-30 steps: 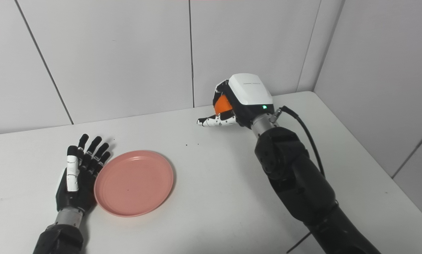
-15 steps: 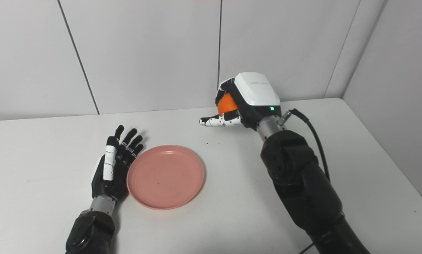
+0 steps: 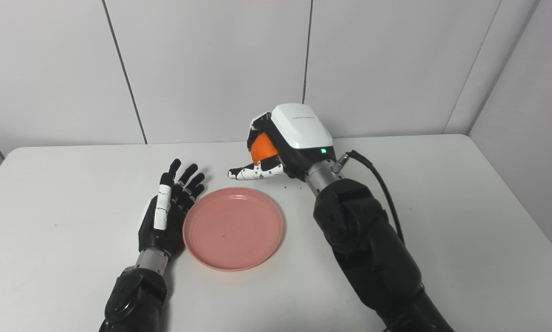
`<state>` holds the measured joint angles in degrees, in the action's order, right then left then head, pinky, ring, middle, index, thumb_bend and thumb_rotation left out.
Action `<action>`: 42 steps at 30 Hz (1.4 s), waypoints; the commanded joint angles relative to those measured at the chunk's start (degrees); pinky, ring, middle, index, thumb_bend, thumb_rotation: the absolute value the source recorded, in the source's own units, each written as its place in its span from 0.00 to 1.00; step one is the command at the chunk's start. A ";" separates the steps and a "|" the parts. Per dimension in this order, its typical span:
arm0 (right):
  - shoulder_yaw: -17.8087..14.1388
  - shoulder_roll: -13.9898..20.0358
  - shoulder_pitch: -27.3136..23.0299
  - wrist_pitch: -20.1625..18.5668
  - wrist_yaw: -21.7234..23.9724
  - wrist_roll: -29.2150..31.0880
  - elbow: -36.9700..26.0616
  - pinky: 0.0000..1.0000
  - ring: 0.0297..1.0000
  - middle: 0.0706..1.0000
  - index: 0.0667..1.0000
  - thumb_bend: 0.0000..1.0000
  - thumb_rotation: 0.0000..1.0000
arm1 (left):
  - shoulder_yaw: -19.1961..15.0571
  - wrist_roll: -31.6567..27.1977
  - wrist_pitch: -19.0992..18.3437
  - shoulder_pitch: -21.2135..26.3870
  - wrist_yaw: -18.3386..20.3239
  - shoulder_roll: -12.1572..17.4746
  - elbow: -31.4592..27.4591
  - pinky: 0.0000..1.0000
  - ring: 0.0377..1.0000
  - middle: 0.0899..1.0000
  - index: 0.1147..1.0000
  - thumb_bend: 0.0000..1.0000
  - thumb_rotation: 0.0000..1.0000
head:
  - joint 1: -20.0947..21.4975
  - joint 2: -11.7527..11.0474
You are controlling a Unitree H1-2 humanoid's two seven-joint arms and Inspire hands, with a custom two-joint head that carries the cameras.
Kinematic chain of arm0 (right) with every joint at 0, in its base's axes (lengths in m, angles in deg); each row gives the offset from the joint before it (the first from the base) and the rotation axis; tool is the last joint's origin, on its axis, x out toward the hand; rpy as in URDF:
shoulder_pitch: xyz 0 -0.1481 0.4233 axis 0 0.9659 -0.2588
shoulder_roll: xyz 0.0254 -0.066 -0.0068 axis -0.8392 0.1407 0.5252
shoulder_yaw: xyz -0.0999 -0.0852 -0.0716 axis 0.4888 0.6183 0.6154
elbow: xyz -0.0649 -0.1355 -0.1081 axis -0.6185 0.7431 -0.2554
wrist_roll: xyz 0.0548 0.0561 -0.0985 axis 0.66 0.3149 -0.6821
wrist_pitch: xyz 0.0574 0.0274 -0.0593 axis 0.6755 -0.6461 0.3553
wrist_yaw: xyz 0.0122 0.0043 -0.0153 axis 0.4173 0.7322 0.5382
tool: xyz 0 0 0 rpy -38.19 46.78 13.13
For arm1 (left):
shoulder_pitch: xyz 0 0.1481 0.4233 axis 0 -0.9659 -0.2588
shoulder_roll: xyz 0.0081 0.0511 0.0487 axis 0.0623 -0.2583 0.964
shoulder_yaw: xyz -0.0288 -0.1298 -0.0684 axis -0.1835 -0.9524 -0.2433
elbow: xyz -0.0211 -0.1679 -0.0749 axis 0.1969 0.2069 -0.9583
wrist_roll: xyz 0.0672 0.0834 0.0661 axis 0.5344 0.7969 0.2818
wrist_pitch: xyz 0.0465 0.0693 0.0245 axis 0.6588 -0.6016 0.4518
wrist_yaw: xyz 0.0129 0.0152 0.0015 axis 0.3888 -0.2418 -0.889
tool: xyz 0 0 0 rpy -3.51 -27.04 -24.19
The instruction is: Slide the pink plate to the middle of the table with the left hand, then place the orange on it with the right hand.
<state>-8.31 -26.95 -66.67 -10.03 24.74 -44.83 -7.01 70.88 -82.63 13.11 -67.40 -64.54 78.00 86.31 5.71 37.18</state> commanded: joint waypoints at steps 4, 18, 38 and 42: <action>0.02 -1.95 -3.84 2.09 -1.27 0.11 0.11 0.16 0.20 0.25 0.37 0.56 0.46 | 0.07 0.91 -2.72 -3.05 -1.72 -0.43 3.27 0.93 0.88 0.89 1.00 0.93 0.73 | -0.08 0.05; 1.62 -5.37 -5.77 0.92 -0.17 -0.59 2.66 0.28 0.35 0.42 0.50 0.55 0.48 | 0.30 0.90 -3.07 -2.93 -1.64 -0.95 3.31 0.90 0.87 0.89 1.00 0.93 0.72 | -0.88 0.78; 5.08 -4.71 -0.82 8.67 -9.29 0.76 18.24 0.20 0.24 0.28 0.35 0.54 0.41 | -0.27 1.05 -3.21 -3.04 -2.32 -1.43 2.90 0.92 0.86 0.87 1.00 0.92 0.72 | -1.58 1.58; 5.83 -4.59 -0.57 9.60 -10.67 1.14 20.79 0.28 0.34 0.40 0.49 0.52 0.46 | -0.41 1.03 -2.77 -2.98 -2.11 -1.39 3.10 0.92 0.87 0.87 1.00 0.92 0.71 | -1.56 1.71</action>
<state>-2.23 -31.59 -65.25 -3.30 16.38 -43.93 14.54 70.63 -82.24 13.11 -67.41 -64.66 76.90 86.27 4.22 38.93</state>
